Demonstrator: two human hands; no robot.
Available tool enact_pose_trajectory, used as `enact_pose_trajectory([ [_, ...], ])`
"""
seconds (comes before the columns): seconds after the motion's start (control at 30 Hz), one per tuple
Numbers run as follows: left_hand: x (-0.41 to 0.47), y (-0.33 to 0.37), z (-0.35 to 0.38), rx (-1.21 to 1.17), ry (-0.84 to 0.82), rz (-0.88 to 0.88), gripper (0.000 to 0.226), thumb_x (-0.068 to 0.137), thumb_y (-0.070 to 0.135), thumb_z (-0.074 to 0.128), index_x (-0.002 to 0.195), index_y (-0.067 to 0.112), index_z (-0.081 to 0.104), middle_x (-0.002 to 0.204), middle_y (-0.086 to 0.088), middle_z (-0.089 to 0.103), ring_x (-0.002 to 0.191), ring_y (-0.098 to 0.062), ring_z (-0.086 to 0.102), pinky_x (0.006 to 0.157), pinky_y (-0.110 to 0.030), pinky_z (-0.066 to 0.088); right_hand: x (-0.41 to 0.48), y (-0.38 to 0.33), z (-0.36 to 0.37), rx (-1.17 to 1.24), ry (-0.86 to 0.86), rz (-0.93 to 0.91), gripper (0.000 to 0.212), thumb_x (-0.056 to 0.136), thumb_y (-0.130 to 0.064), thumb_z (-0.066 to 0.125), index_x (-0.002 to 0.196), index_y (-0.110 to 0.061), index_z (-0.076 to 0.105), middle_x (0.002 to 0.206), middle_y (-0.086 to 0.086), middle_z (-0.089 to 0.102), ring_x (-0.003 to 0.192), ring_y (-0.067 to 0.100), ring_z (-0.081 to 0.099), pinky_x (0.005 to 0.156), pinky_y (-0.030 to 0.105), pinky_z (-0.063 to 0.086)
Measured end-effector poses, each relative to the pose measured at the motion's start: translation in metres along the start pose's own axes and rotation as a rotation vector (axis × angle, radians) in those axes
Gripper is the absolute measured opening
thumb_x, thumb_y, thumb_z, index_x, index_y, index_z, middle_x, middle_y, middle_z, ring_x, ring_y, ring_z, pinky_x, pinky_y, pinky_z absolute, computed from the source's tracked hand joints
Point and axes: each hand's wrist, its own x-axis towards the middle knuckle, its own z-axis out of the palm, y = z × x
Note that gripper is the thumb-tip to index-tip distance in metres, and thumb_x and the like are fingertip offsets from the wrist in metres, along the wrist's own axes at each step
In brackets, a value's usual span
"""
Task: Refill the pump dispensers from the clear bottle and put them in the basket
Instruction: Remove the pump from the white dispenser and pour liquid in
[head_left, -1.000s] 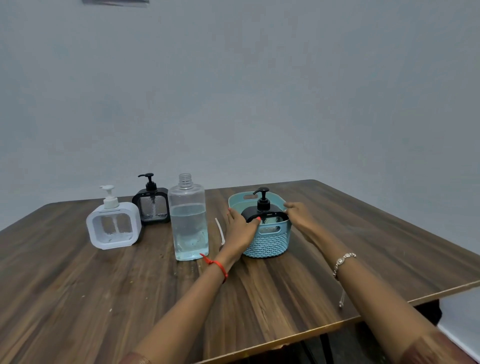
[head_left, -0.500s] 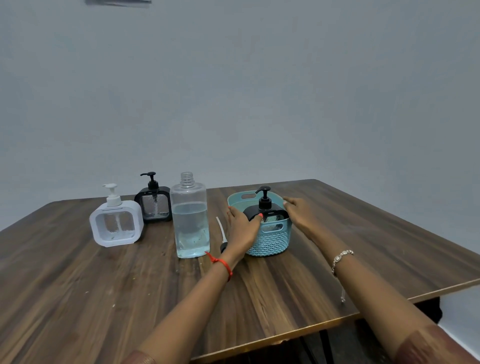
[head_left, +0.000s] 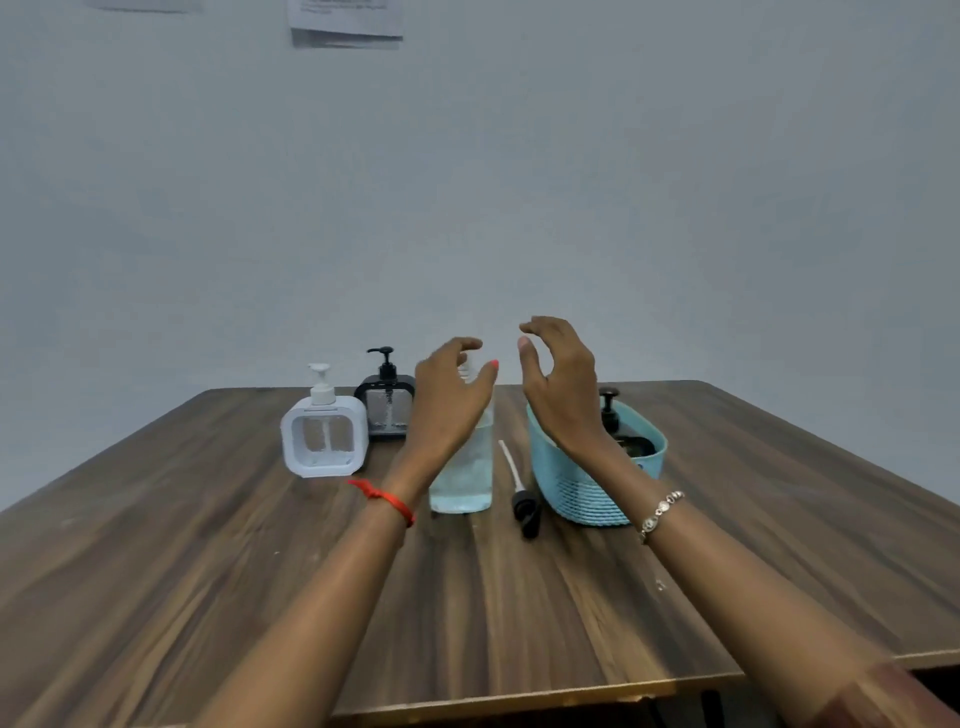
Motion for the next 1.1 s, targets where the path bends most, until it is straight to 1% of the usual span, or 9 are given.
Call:
enact_pose_trajectory([
  [0.2,0.002,-0.042,-0.074,0.079,0.221,-0.006,0.029,0.089,0.015,0.059,0.117,0.010,0.061,0.123,-0.002,0.063,0.108,-0.008,0.055,0.079,-0.002,0.039,-0.006,-0.044,0.070,0.027,-0.115,-0.150,0.027,0.091,-0.015,0.047,0.108,-0.001,0.062,0.114,0.012,0.061,0.108,0.024,0.057,0.085,0.024,0.042],
  [0.33,0.004,-0.084,-0.108,0.141,0.274,-0.113,0.033,0.090,0.017,0.057,0.123,0.011,0.056,0.129,-0.001,0.058,0.119,-0.012,0.051,0.090,-0.019,0.037,-0.015,-0.058,0.125,0.079,-0.222,-0.106,0.028,0.091,-0.015,0.046,0.111,-0.002,0.060,0.115,0.010,0.058,0.104,0.023,0.058,0.083,0.029,0.047],
  [0.47,0.009,-0.120,-0.124,0.156,0.208,-0.264,0.045,0.090,0.019,0.057,0.133,0.009,0.045,0.131,-0.002,0.053,0.124,-0.018,0.046,0.086,-0.016,0.031,-0.025,-0.053,0.178,0.051,-0.434,0.096,0.036,0.091,-0.014,0.046,0.126,-0.002,0.047,0.130,0.010,0.046,0.116,0.024,0.047,0.089,0.029,0.037],
  [0.57,0.017,-0.144,-0.130,0.162,0.126,-0.352,0.038,0.091,0.024,0.058,0.124,0.014,0.043,0.102,0.009,0.048,0.106,-0.015,0.047,0.067,-0.013,0.031,-0.025,-0.041,0.213,0.068,-0.548,0.236,0.034,0.087,-0.013,0.049,0.119,-0.001,0.045,0.121,0.013,0.046,0.113,0.027,0.043,0.082,0.028,0.034],
  [0.67,0.029,-0.167,-0.133,0.156,0.062,-0.400,0.055,0.089,0.031,0.060,0.132,0.004,0.038,0.118,0.004,0.045,0.109,-0.012,0.045,0.078,-0.021,0.030,-0.020,-0.028,0.240,0.065,-0.592,0.332,0.028,0.081,-0.011,0.052,0.107,-0.002,0.045,0.112,0.016,0.048,0.110,0.028,0.043,0.080,0.032,0.036],
  [0.73,0.038,-0.184,-0.134,0.154,0.018,-0.441,0.066,0.086,0.035,0.064,0.136,0.003,0.035,0.135,-0.005,0.047,0.121,-0.021,0.047,0.084,-0.025,0.033,-0.017,-0.020,0.252,0.062,-0.613,0.374,0.023,0.078,-0.011,0.054,0.098,-0.006,0.045,0.108,0.016,0.050,0.105,0.027,0.045,0.077,0.030,0.035],
  [0.83,0.048,-0.205,-0.132,0.158,-0.034,-0.425,0.061,0.082,0.037,0.068,0.130,0.007,0.045,0.127,-0.008,0.054,0.115,-0.023,0.054,0.082,-0.025,0.040,-0.016,-0.006,0.268,0.074,-0.607,0.418,0.021,0.073,-0.011,0.057,0.073,-0.016,0.037,0.090,0.012,0.049,0.083,0.023,0.045,0.063,0.025,0.031],
  [0.97,0.049,-0.215,-0.128,0.109,-0.039,-0.347,0.020,0.086,0.013,0.066,0.097,0.020,0.052,0.095,0.007,0.056,0.082,0.006,0.058,0.068,-0.003,0.043,-0.019,0.001,0.274,0.162,-0.594,0.463,0.014,0.076,-0.003,0.058,0.089,-0.002,0.050,0.092,0.013,0.055,0.082,0.021,0.050,0.054,0.018,0.032],
  [1.1,0.047,-0.218,-0.130,0.099,-0.067,-0.323,0.040,0.086,0.008,0.065,0.119,0.007,0.043,0.116,-0.004,0.048,0.106,-0.014,0.049,0.084,-0.020,0.038,-0.023,0.000,0.268,0.239,-0.546,0.456,0.019,0.081,0.000,0.060,0.090,-0.007,0.045,0.092,0.010,0.051,0.083,0.019,0.046,0.060,0.022,0.035],
])
